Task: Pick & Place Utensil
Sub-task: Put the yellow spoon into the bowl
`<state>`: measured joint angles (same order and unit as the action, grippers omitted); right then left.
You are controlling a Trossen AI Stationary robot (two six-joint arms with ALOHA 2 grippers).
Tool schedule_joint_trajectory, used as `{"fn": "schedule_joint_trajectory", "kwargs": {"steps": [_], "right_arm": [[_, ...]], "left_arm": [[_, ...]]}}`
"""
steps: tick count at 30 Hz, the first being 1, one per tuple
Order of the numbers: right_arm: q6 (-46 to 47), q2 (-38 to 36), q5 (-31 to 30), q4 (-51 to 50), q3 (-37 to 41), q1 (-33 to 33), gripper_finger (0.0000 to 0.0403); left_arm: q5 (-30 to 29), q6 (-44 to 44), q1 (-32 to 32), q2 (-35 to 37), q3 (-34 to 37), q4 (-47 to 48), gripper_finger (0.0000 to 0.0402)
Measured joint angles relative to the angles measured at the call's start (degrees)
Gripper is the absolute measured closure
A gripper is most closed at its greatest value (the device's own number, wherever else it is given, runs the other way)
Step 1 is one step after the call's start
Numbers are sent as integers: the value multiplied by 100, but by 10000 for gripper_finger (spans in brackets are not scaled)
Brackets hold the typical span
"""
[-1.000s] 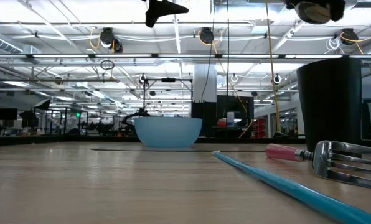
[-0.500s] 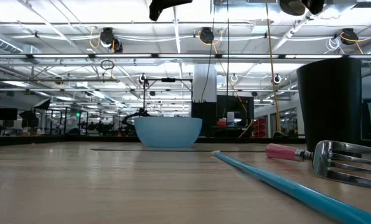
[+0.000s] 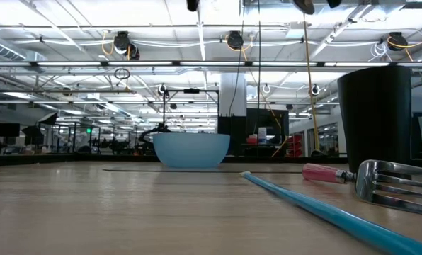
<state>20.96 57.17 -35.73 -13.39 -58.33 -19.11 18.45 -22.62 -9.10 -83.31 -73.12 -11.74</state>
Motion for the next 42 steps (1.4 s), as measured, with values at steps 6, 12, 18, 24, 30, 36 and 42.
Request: {"fn": "schedule_joint_trajectory", "kwargs": {"steps": [6, 12, 18, 24, 30, 36, 42], "right_arm": [[-71, 74, 3, 84, 2, 45, 378], [-71, 71, 3, 83, 2, 45, 378], [-66, 71, 3, 74, 2, 55, 378], [-23, 87, 51, 73, 2, 156, 378], [35, 199, 324, 126, 7, 396, 378], [46, 403, 687, 197, 9, 577, 378], [89, 480, 755, 207, 9, 631, 378]], "left_arm": [[362, -46, 93, -575, 1, -553, 128], [519, -232, 92, -1136, 4, -1370, 128], [608, -372, 98, -1470, 0, -2040, 128], [473, -339, 97, -1510, -22, -2148, 128], [356, -304, 106, -1510, -24, -2152, 128], [204, -123, 136, -1510, -24, -2057, 128], [187, 67, 131, -1510, -24, -1888, 153]]}}
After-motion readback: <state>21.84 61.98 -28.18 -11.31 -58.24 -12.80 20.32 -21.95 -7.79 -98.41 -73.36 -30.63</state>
